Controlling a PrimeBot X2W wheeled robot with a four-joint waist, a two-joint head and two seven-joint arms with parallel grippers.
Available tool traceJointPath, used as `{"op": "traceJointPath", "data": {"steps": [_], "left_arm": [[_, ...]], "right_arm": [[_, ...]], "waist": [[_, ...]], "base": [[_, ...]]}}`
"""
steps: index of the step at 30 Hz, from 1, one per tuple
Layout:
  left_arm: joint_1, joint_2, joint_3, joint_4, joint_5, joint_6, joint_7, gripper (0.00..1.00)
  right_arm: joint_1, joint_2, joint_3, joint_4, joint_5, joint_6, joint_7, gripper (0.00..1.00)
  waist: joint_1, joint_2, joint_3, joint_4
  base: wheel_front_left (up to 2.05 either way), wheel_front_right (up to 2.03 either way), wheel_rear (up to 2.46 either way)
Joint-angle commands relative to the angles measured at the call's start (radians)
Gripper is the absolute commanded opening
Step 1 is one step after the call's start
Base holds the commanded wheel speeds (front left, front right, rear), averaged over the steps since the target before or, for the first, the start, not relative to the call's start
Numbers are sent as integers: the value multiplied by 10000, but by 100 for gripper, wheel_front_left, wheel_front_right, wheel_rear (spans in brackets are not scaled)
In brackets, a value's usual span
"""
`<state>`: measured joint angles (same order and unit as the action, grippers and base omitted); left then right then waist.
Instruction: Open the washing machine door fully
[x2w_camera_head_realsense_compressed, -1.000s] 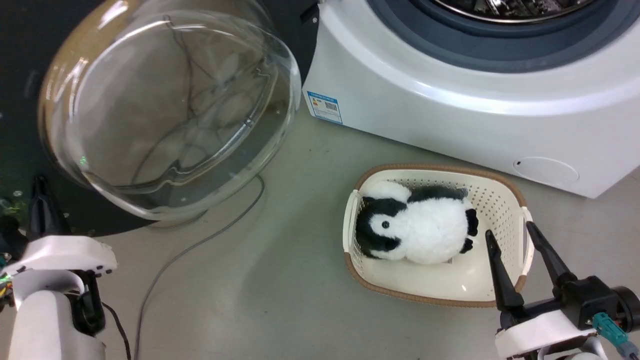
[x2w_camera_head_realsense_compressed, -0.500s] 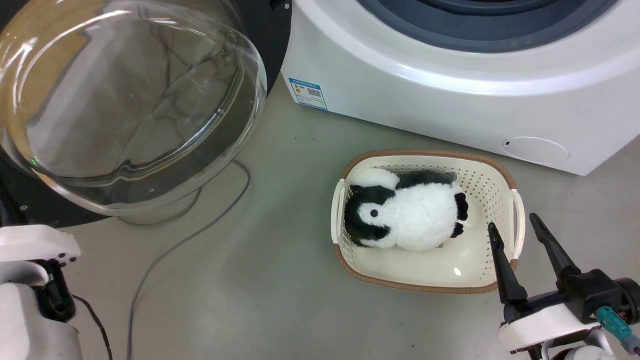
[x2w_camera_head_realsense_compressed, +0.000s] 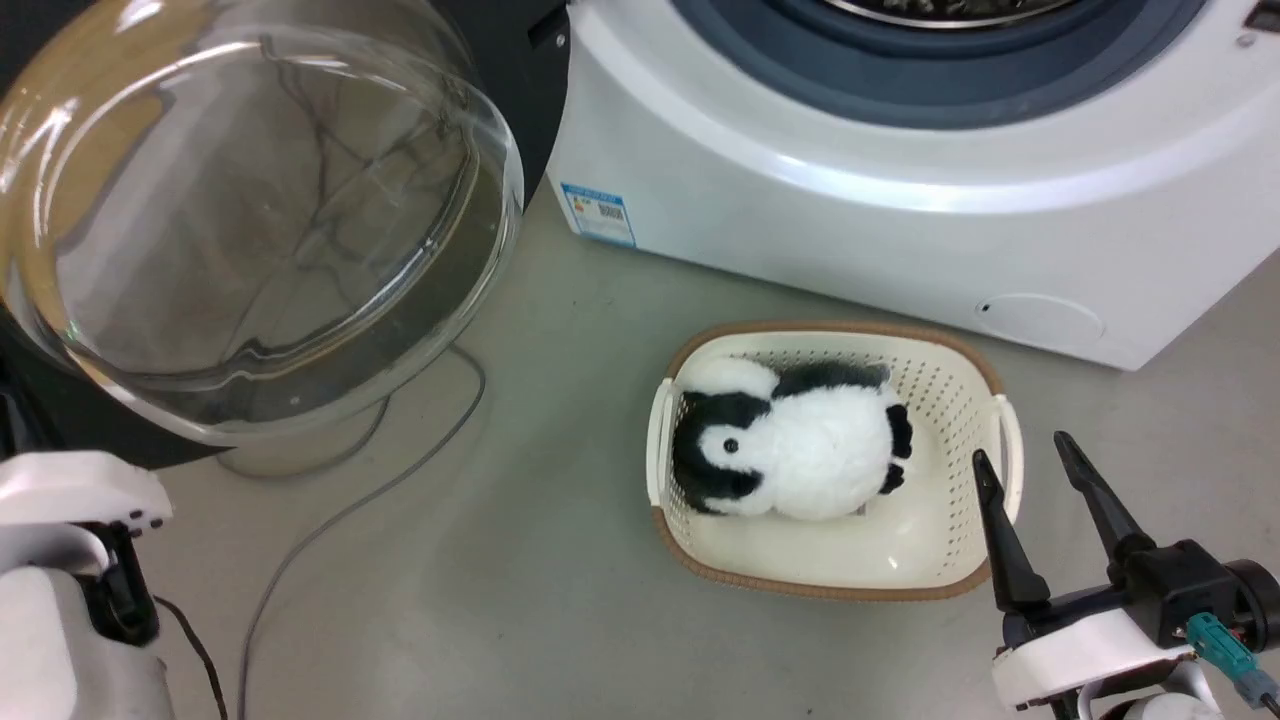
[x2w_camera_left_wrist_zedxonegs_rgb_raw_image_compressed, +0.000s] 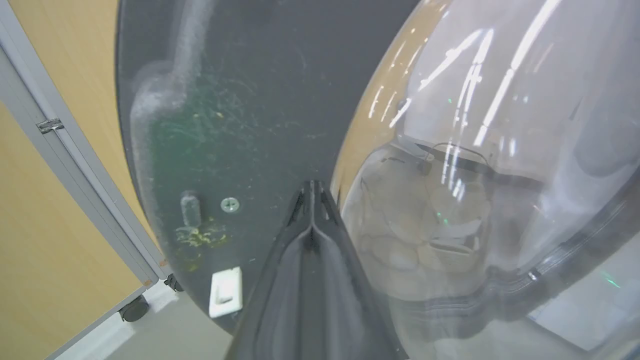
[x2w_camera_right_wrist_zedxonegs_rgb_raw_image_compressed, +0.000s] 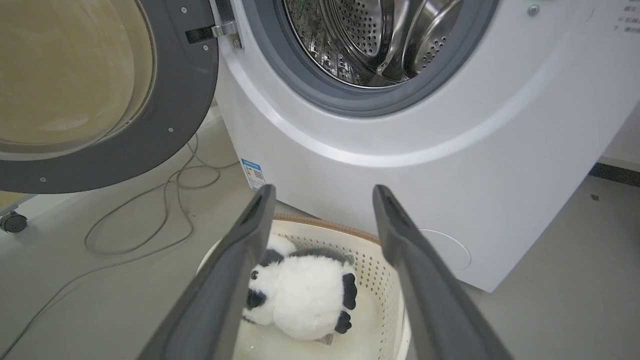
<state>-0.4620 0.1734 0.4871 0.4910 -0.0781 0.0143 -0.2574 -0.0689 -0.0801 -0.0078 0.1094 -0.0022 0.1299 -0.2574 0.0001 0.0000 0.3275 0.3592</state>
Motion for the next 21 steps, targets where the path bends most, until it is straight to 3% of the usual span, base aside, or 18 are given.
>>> {"op": "traceJointPath", "data": {"steps": [1,21], "left_arm": [[226,-35,9,-83,84,-42,-44,0],[2466,-805,-1130,-2738,787,-604,-44,0]], "right_arm": [[-10,62,-12,-3,-31,8,-44,100],[929,296,-537,-799,551,8,-44,100]], "waist": [[-1,0,-231,-91],[-1,0,-2671,-1004]], "base": [[0,0,0],[0,0,0]]}}
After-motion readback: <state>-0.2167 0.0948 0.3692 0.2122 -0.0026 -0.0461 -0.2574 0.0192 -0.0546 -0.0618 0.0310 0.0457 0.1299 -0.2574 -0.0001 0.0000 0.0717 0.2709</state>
